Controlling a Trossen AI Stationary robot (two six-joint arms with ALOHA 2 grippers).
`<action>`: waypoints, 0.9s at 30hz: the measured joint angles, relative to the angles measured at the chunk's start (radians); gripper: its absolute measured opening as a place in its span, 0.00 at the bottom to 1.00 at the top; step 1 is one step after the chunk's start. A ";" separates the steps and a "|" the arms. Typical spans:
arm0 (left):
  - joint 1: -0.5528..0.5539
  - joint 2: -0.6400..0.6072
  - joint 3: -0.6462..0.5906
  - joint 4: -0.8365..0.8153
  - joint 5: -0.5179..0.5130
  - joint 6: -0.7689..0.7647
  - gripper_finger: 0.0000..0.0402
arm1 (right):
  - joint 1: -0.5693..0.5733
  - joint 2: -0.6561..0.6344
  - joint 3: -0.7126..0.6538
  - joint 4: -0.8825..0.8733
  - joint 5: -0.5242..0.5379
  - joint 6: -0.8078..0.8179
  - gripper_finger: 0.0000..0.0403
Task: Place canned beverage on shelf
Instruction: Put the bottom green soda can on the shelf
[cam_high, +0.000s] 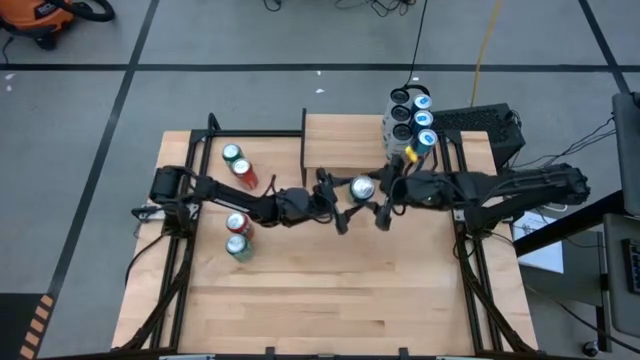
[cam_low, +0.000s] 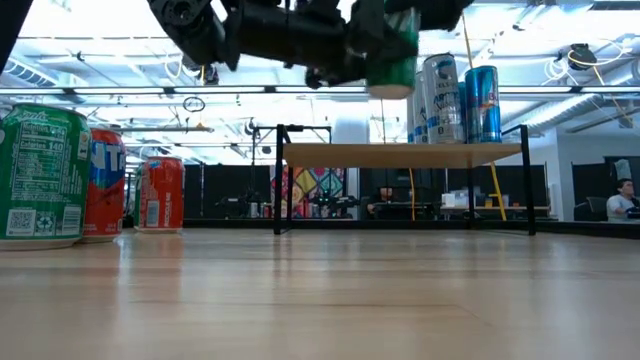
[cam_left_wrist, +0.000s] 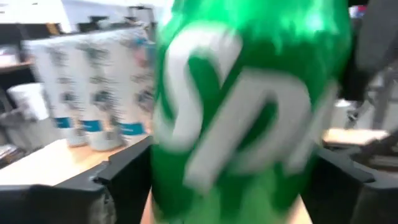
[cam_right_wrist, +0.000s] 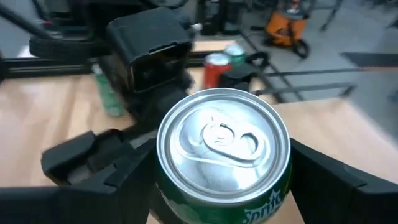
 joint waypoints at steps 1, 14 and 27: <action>0.001 -0.018 -0.001 -0.025 -0.017 -0.008 0.85 | -0.013 -0.004 0.020 -0.024 0.000 -0.004 0.71; -0.007 -0.163 -0.006 -0.384 -0.025 -0.001 0.99 | -0.261 0.005 0.279 -0.181 -0.190 -0.104 0.71; -0.012 -0.150 -0.005 -0.382 -0.033 -0.028 0.99 | -0.556 0.120 0.353 -0.176 -0.390 -0.066 0.71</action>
